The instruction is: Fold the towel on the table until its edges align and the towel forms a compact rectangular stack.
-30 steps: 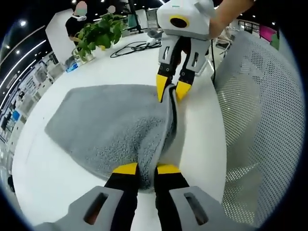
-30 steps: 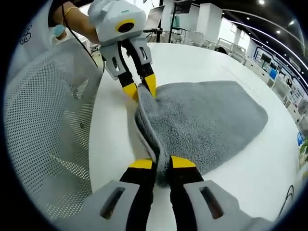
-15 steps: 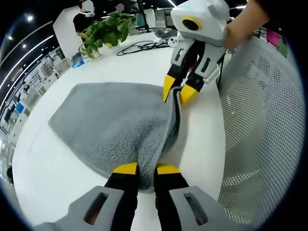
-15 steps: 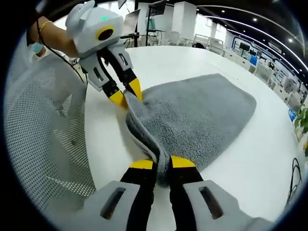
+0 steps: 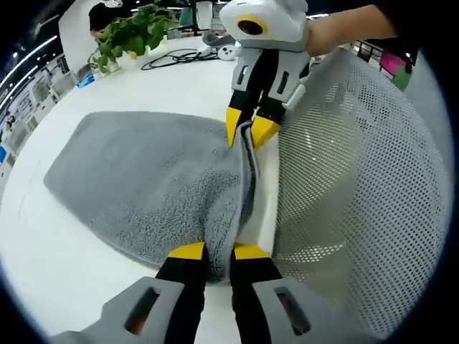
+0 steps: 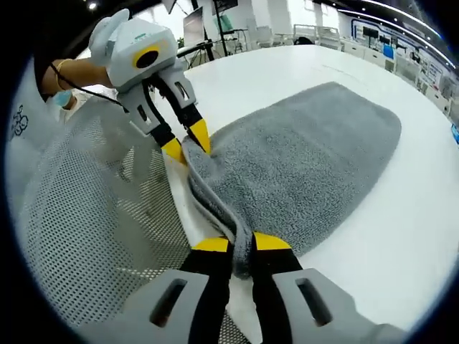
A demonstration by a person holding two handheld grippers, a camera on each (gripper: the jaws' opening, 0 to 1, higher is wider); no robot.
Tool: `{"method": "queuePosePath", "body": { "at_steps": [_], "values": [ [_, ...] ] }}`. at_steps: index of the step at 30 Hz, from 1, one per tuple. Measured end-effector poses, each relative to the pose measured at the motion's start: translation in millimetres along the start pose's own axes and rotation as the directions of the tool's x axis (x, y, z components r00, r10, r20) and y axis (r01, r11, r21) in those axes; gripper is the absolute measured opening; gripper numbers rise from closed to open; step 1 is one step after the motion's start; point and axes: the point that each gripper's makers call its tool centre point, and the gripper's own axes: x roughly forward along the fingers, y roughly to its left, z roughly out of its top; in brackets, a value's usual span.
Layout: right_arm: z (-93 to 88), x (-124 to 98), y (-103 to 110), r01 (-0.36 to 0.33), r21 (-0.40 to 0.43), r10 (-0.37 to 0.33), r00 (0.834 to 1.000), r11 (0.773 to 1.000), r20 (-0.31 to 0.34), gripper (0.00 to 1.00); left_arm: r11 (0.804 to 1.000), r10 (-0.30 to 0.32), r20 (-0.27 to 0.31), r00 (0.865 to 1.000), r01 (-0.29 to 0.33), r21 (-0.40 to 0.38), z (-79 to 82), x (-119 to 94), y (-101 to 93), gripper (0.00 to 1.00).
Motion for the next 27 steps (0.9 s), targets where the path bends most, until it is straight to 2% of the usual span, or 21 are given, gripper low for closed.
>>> {"method": "queuePosePath", "body": {
  "at_steps": [7,10,16,19,27],
  "values": [
    [-10.0,-4,24,-0.040,-0.010,0.040,0.999,0.999,-0.034,0.07,0.998,-0.058,-0.006,0.998,0.058,-0.021,-7.5,-3,-24.2,0.12],
    [-11.0,-8,30,-0.026,-0.080,0.021,0.998,0.996,-0.060,0.07,0.997,-0.062,0.009,0.998,0.063,-0.040,-6.9,-10,-29.6,0.11],
    [1.3,-20,44,-0.046,-0.057,0.045,0.999,0.997,-0.017,0.07,0.993,-0.087,0.024,0.996,0.089,-0.082,-3.0,-33,-35.6,0.11],
    [7.1,-27,51,-0.051,-0.051,0.051,0.999,0.997,0.004,0.07,0.993,-0.086,0.034,0.996,0.088,-0.074,-0.2,-42,-37.7,0.11],
    [20.9,-45,62,-0.008,-0.089,0.013,0.999,0.996,0.053,0.07,0.992,-0.059,0.103,0.993,0.069,-0.104,10.4,-64,-42.0,0.11]
  ]
}}
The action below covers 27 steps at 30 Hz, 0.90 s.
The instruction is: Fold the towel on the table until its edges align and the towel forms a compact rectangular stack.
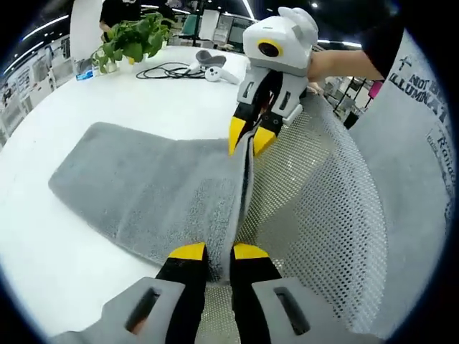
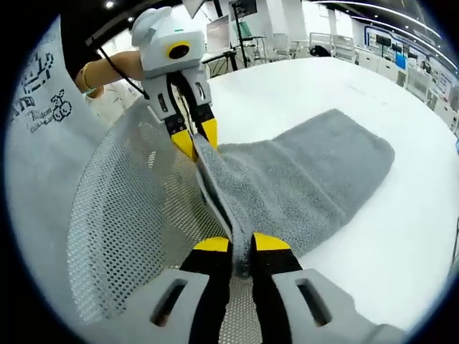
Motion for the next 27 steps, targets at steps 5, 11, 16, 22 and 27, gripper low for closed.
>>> {"method": "queuePosePath", "body": {
  "at_steps": [5,11,16,22,27],
  "values": [
    [14.4,-11,9,0.017,0.002,-0.017,0.999,1.000,0.040,0.07,0.999,0.043,0.048,0.998,-0.041,-0.030,9.2,-18,-2.5,0.11],
    [34.1,-25,13,0.035,0.026,-0.038,0.993,0.999,0.110,0.07,0.993,0.105,0.114,0.988,-0.099,-0.059,24.9,-41,2.3,0.11],
    [54.1,-39,14,0.031,0.093,-0.048,0.981,0.995,0.190,0.07,0.989,0.144,0.153,0.978,-0.136,-0.062,37.8,-58,5.9,0.11],
    [69.8,-53,15,0.043,0.105,-0.066,0.970,0.994,0.233,0.07,0.986,0.167,0.184,0.969,-0.161,-0.050,51.6,-74,5.9,0.11],
    [81.6,-64,17,0.034,0.115,-0.064,0.962,0.993,0.266,0.07,0.985,0.172,0.211,0.962,-0.165,-0.050,59.9,-86,5.3,0.11]
  ]
}}
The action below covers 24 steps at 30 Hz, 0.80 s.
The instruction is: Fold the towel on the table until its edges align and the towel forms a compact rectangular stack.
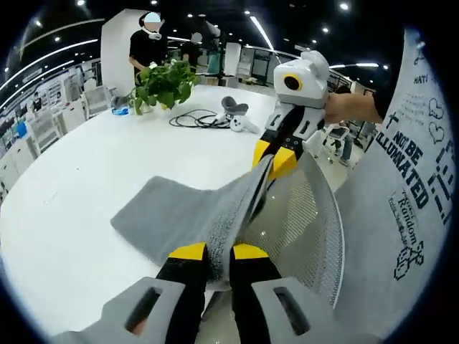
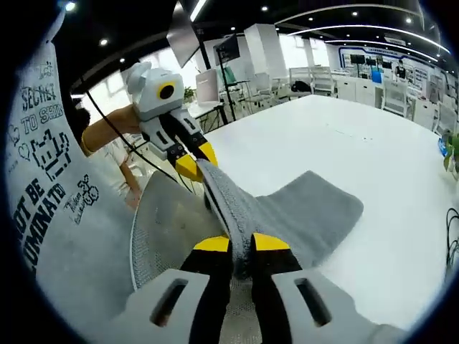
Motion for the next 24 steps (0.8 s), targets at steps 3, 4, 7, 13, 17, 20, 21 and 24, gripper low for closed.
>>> {"method": "queuePosePath", "body": {
  "at_steps": [3,4,7,13,17,20,21,24],
  "values": [
    [6.1,-3,2,-0.006,0.007,0.006,1.000,1.000,0.015,0.06,1.000,0.004,0.014,1.000,-0.003,-0.005,4.2,-4,1.7,0.11],
    [10.2,-4,2,-0.006,0.006,0.006,1.000,1.000,0.022,0.06,1.000,0.009,0.021,1.000,-0.009,-0.006,6.4,-5,2.6,0.11],
    [16.9,-5,1,-0.002,0.006,0.002,0.999,1.000,0.040,0.06,1.000,0.024,0.031,0.999,-0.024,0.004,10.6,-7,7.1,0.11],
    [25.6,-2,-12,0.004,0.033,-0.006,0.997,0.999,0.074,0.06,0.998,0.055,0.072,0.996,-0.052,-0.042,18.2,-5,22.9,0.11],
    [33.2,-2,-25,0.004,0.075,-0.012,0.993,0.997,0.116,0.06,0.995,0.088,0.091,0.992,-0.083,-0.058,25.1,0,34.7,0.11],
    [38.3,0,-38,0.009,0.098,-0.022,0.991,0.995,0.132,0.06,0.991,0.104,0.113,0.988,-0.093,-0.100,28.9,6,46.4,0.12],
    [40.1,2,-43,0.014,0.097,-0.026,0.991,0.995,0.132,0.06,0.989,0.106,0.117,0.987,-0.093,-0.112,29.6,9,51.1,0.12],
    [42.9,8,-55,0.014,0.089,-0.025,0.992,0.996,0.120,0.06,0.987,0.109,0.109,0.988,-0.095,-0.130,28.6,16,62.2,0.12]
  ]
}}
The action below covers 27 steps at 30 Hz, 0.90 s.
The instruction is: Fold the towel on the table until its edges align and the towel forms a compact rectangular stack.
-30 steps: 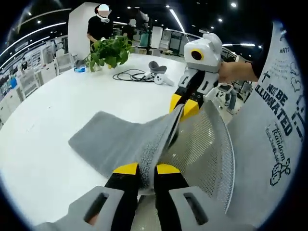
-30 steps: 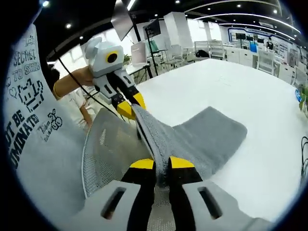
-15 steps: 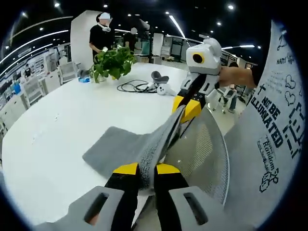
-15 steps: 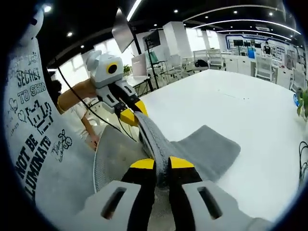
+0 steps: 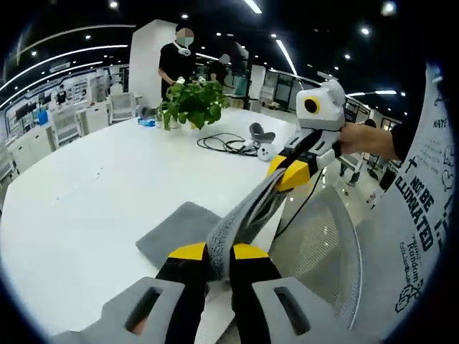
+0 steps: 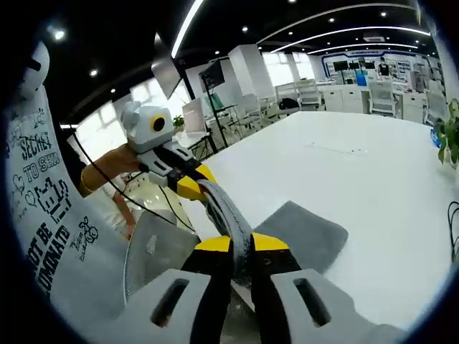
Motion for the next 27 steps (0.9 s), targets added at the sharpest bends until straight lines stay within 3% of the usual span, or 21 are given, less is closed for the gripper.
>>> {"method": "queuePosePath", "body": {
  "at_steps": [9,13,27],
  "values": [
    [-1.3,23,-43,-0.007,0.049,0.008,1.000,0.999,-0.024,0.06,1.000,-0.017,-0.037,0.999,0.016,-0.027,-6.4,32,35.2,0.12],
    [-11.4,34,-62,-0.006,0.108,0.010,0.999,0.994,-0.041,0.06,0.998,-0.040,-0.075,0.996,0.036,-0.046,-15.9,52,48.2,0.12],
    [-27.7,65,-111,0.006,0.144,0.006,0.997,0.990,-0.082,0.06,0.994,-0.043,-0.117,0.992,0.030,-0.109,-43.4,99,84.2,0.12]
  ]
}}
